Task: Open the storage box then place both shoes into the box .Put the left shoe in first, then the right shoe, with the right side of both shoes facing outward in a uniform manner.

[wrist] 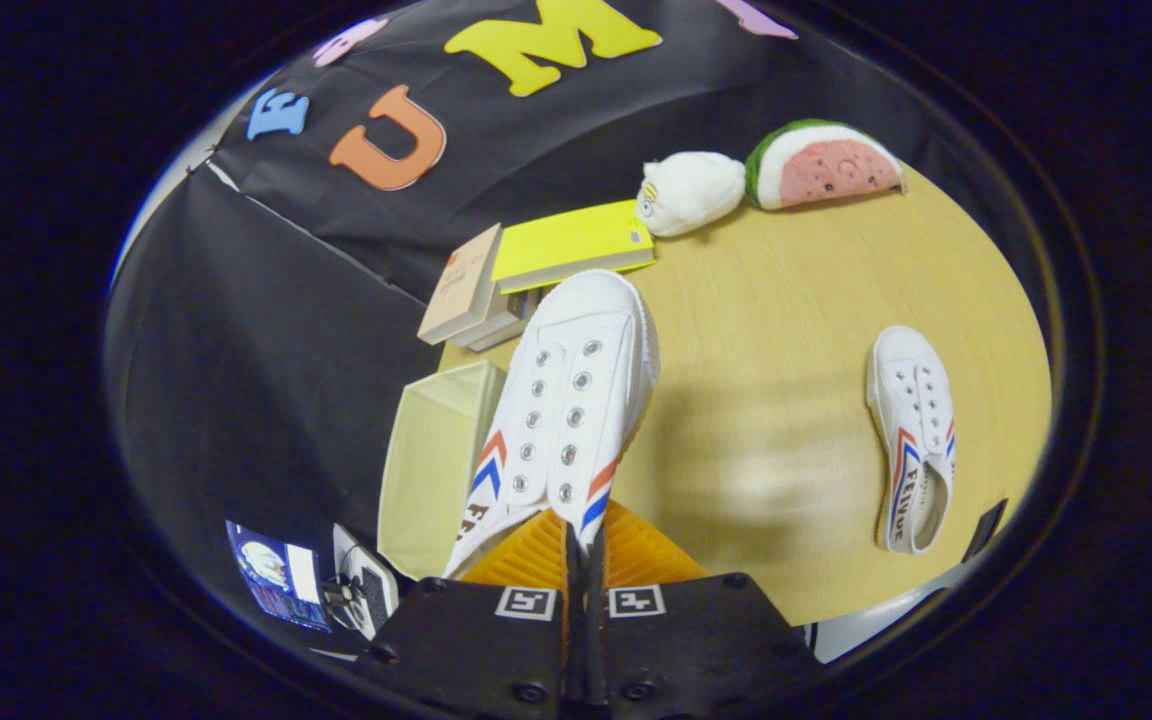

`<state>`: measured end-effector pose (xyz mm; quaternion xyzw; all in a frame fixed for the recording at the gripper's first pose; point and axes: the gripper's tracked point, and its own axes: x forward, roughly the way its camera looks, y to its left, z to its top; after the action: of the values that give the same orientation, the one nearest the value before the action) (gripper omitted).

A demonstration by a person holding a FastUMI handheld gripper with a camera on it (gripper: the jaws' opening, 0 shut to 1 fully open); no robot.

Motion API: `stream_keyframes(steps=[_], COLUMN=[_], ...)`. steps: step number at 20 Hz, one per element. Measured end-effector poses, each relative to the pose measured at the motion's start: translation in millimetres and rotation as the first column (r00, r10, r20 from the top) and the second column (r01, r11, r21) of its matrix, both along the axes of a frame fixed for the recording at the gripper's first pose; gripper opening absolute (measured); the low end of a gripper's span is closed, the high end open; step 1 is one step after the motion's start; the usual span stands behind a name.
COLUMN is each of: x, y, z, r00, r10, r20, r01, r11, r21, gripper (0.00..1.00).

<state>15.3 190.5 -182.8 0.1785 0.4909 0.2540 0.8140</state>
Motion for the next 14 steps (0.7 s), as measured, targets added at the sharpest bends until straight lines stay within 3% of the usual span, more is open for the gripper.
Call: stream_keyframes(steps=[3,7,14], x=[-18.1,-36.6,-57.1], y=[49.3,123.8,205.2], z=[29.0,30.8,-37.9], r00=[0.999,0.997,0.988], r10=[0.028,0.071,0.093], r20=[0.017,-0.006,-0.120], r01=[-0.029,-0.071,-0.099], r11=[1.000,0.997,0.994], r21=[0.007,0.003,-0.045], gripper=[0.05,0.05,0.05])
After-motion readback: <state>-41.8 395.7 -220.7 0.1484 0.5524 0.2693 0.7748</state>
